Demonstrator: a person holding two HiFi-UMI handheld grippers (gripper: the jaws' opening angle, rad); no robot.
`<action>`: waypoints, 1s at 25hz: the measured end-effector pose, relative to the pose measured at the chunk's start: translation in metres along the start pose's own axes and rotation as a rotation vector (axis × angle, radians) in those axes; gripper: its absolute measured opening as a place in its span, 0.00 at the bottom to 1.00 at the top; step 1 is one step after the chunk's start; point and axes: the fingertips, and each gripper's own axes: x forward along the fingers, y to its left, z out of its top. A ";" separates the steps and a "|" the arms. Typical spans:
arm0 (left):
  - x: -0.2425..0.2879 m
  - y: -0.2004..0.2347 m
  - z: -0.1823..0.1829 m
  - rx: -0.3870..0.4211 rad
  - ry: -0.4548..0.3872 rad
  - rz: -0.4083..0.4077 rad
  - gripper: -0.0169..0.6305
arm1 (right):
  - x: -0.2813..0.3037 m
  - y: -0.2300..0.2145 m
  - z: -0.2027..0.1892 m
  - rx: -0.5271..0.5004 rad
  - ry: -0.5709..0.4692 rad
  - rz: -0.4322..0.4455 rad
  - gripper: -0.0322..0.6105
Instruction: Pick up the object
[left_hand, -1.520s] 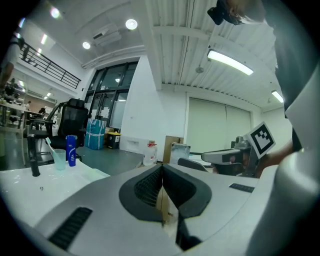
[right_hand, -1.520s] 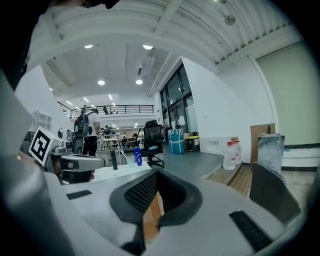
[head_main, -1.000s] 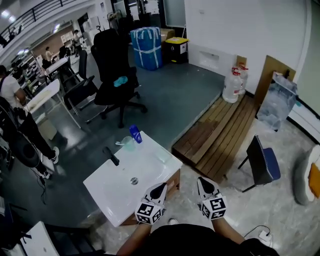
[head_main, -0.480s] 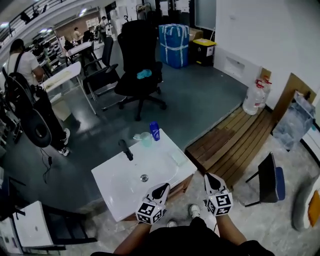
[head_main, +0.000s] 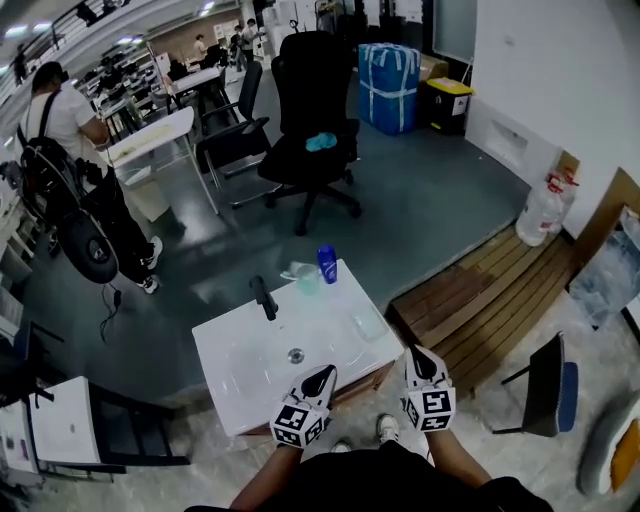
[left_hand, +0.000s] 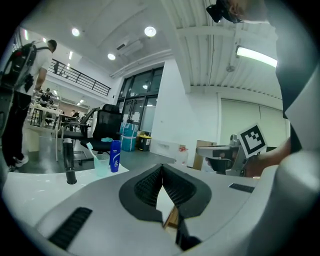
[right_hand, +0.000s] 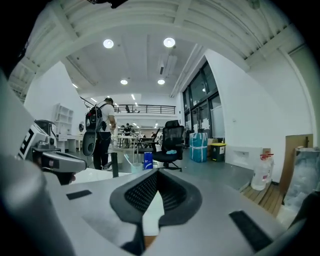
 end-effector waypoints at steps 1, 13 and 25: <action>0.003 0.000 0.000 -0.004 0.000 0.011 0.06 | 0.003 0.000 -0.001 -0.007 0.005 0.012 0.08; 0.020 0.000 -0.009 -0.046 0.030 0.100 0.06 | 0.023 -0.009 -0.039 -0.003 0.108 0.114 0.08; 0.024 0.009 -0.031 -0.081 0.068 0.166 0.06 | 0.050 0.012 -0.094 -0.031 0.218 0.203 0.08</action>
